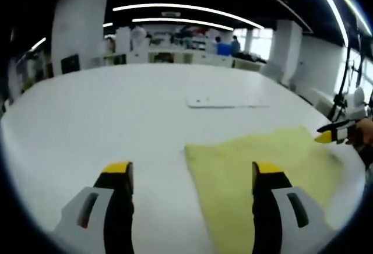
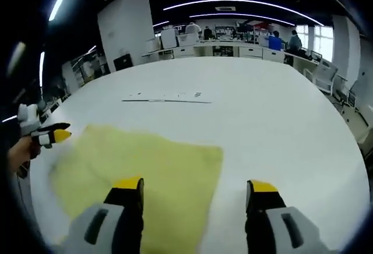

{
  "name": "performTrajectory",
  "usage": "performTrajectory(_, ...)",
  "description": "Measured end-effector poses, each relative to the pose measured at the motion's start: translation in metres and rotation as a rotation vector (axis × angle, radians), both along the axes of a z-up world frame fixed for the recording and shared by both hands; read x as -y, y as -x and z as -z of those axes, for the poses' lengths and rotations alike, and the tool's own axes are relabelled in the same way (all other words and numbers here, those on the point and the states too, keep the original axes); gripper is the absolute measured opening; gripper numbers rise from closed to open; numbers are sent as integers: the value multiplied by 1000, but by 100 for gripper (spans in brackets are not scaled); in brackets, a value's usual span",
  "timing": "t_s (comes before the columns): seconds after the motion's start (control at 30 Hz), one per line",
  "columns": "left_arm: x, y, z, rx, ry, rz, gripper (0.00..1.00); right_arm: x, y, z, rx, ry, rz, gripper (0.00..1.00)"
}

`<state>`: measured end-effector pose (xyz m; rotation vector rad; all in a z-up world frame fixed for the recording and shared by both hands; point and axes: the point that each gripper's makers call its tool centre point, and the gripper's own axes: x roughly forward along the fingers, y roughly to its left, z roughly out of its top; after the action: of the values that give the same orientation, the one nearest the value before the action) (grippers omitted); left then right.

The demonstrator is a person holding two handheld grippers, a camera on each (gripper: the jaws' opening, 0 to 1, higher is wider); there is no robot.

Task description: Fold the garment on the visible template until the final outline fits inside the template.

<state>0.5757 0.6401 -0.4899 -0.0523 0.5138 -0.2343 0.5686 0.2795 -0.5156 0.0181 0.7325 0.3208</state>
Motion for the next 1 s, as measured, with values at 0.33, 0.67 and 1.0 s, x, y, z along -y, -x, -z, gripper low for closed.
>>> performTrajectory(0.33,-11,31,-12,-1,6,15,84,-4,35,-10,-11,21,-53,70)
performTrajectory(0.67,-14,66,-7,-37,38,52,74,-5,71,-11,-46,13,-80,65)
performTrajectory(1.0,-5,97,8,-97,54,101,52,-3,100,-2,-90,-33,-48,46)
